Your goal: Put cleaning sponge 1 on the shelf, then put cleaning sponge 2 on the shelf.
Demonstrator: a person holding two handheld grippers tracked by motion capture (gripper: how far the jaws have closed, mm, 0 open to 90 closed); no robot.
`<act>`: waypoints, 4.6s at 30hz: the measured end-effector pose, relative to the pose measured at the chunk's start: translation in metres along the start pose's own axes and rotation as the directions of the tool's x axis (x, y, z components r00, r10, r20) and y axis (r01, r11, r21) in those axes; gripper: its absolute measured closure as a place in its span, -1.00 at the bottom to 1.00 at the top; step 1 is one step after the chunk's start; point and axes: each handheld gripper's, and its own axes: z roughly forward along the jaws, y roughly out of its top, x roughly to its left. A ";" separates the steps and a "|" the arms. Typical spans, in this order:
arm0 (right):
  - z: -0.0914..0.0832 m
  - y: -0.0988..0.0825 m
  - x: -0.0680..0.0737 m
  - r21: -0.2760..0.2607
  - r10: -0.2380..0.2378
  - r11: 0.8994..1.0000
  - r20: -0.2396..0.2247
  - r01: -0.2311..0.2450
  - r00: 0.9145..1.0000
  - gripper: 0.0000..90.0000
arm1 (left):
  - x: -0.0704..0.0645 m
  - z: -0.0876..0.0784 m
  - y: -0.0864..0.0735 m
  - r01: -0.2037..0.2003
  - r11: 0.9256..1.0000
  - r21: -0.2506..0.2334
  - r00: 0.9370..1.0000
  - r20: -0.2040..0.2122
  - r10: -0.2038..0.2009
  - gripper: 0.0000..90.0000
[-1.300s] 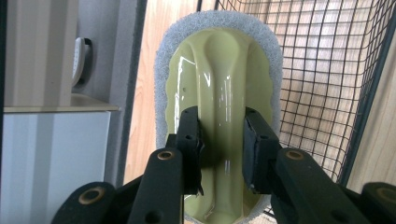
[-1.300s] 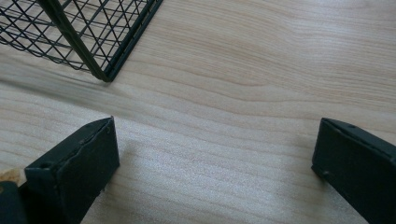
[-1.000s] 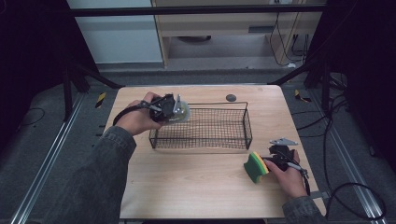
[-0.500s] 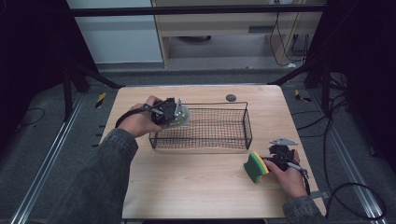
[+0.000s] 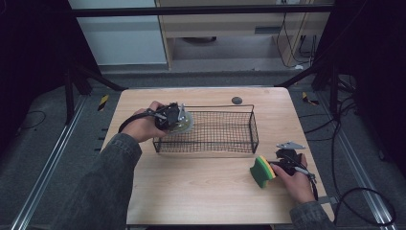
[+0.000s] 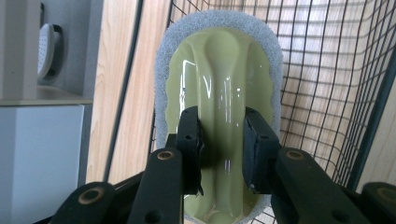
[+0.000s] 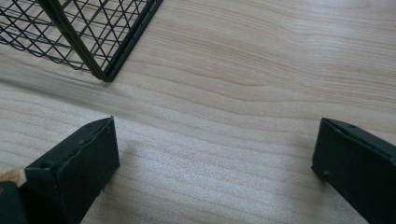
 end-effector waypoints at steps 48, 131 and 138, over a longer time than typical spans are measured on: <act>0.000 0.000 0.000 0.002 -0.013 1.000 -0.004 0.013 1.000 -0.98 | -0.004 0.051 -0.003 0.059 0.995 0.076 0.987 0.142 -0.070 0.57; -0.001 0.003 -0.001 0.025 -0.010 1.000 -0.030 0.011 0.999 -0.95 | -0.089 -0.031 -0.096 0.645 0.717 -0.266 0.756 0.080 -0.650 -0.89; -0.026 -0.001 -0.007 0.047 -0.058 0.997 -0.040 0.060 0.998 -0.76 | -0.117 0.002 -0.127 0.712 0.668 -0.217 0.697 0.102 -0.710 -0.88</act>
